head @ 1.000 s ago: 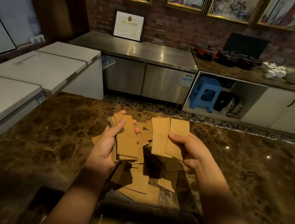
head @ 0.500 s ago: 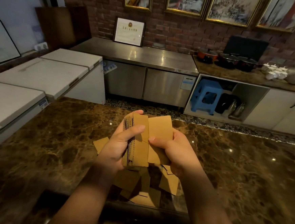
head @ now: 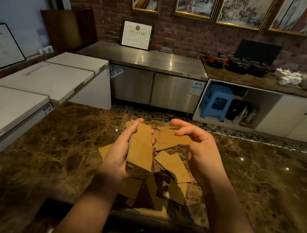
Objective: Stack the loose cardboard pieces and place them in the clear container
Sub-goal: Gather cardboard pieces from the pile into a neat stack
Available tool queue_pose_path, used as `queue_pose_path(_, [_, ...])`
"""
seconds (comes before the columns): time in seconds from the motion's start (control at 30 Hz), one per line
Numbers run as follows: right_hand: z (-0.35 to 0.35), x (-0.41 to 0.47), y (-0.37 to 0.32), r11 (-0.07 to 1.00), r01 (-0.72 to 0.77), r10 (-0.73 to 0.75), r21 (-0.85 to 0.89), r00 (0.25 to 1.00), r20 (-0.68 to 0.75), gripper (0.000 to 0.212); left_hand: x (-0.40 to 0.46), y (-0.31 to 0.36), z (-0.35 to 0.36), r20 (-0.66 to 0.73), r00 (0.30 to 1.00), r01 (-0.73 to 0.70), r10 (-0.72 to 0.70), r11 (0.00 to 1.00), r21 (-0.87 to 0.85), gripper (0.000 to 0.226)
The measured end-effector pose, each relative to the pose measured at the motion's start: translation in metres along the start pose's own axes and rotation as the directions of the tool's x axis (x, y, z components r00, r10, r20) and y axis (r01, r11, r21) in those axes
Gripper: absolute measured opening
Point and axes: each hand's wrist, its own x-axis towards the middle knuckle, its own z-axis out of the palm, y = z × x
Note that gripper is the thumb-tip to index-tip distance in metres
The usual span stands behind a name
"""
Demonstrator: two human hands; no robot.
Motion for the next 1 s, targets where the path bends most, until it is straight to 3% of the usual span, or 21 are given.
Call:
queue_pose_path(0.07, [0.002, -0.002, 0.001, 0.995, 0.033, -0.03, -0.093, 0.999, 0.032, 0.033, 0.001, -0.001, 0.0, -0.001, 1.0, 0.002, -0.002, 1.0, 0.012, 0.034])
queue_pose_path(0.2, [0.009, -0.005, 0.014, 0.926, 0.067, -0.074, -0.372, 0.997, -0.004, 0.045, -0.001, -0.003, 0.005, 0.089, 0.996, 0.013, -0.011, 1.0, -0.02, 0.038])
queue_pose_path(0.4, [0.011, -0.006, 0.023, 0.965, 0.028, -0.019, -0.261, 0.999, 0.037, 0.05, -0.002, -0.003, 0.01, 0.113, 0.994, 0.008, -0.007, 1.0, -0.005, 0.038])
queue_pose_path(0.6, [0.015, -0.005, 0.023, 0.963, -0.038, 0.076, -0.268, 0.988, 0.135, 0.058, -0.004, -0.01, 0.016, 0.19, 0.978, 0.084, -0.086, 0.996, 0.017, 0.042])
queue_pose_path(0.77, [0.004, -0.008, 0.019, 0.956, -0.163, 0.204, -0.243, 0.967, 0.152, 0.06, 0.0, -0.02, 0.022, 0.164, 0.986, 0.008, -0.019, 0.998, 0.068, 0.049])
queue_pose_path(0.9, [-0.014, -0.016, 0.018, 0.959, -0.276, 0.274, -0.071, 0.961, -0.038, 0.046, 0.01, -0.042, 0.036, 0.08, 0.996, -0.044, 0.038, 0.996, 0.084, 0.046])
queue_pose_path(0.93, [-0.021, -0.021, 0.022, 0.944, -0.329, 0.33, 0.032, 0.938, -0.102, 0.037, 0.015, -0.049, 0.04, 0.068, 0.995, -0.084, 0.078, 0.993, 0.079, 0.048])
queue_pose_path(1.0, [-0.03, -0.035, 0.03, 0.862, -0.436, 0.471, 0.259, 0.877, -0.09, 0.029, 0.023, -0.063, 0.053, 0.037, 0.986, -0.164, 0.162, 0.985, 0.059, 0.053])
